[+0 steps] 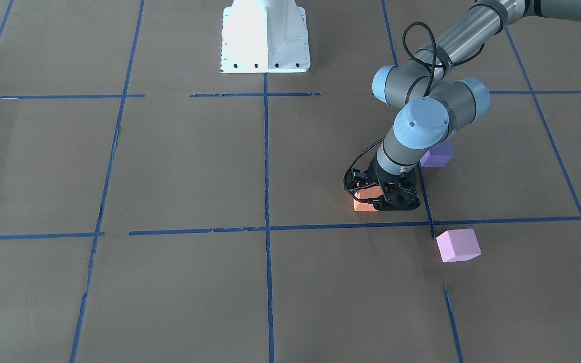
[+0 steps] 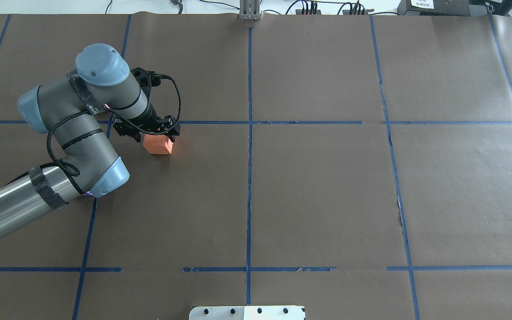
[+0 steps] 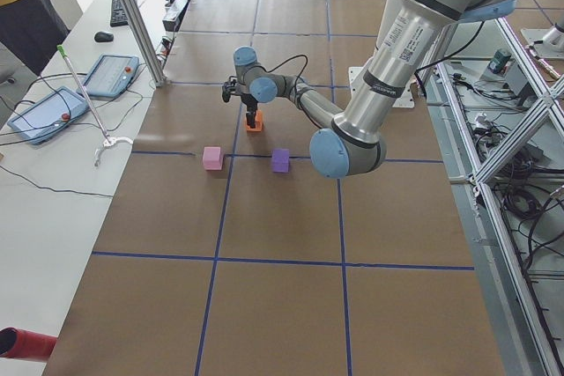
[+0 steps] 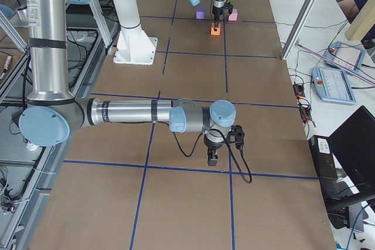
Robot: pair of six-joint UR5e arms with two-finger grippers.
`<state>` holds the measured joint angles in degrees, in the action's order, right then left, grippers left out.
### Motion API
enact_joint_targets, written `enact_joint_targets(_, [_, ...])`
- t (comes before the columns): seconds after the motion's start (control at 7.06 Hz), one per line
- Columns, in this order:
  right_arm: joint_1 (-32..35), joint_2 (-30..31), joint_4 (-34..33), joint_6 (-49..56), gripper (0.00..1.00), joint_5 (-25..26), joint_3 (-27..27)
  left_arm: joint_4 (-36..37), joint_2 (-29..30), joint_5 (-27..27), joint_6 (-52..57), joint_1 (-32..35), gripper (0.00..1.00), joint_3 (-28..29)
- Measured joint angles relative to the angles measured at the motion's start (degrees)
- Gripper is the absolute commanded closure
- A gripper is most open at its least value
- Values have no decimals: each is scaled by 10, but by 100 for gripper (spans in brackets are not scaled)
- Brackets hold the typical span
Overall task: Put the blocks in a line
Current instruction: 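Close the left gripper around the orange cube, then lift the orange cube and carry it toward the pink cube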
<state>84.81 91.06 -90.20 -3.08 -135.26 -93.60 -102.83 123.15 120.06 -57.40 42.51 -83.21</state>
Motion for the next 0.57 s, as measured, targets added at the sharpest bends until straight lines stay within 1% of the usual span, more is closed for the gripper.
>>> enact_joint_targets(0.14, [0, 0, 0, 0, 0, 0, 0, -7, 0, 0, -1, -4, 3, 6])
enact_joint_targets(0.28, [0, 0, 0, 0, 0, 0, 0, -11, 0, 0, -2, -6, 23, 10])
enact_joint_targets(0.42, [0, 0, 0, 0, 0, 0, 0, -15, 0, -1, -1, -7, 56, 11])
enact_joint_targets(0.57, [0, 0, 0, 0, 0, 0, 0, -18, 0, -1, -1, -7, 71, 12])
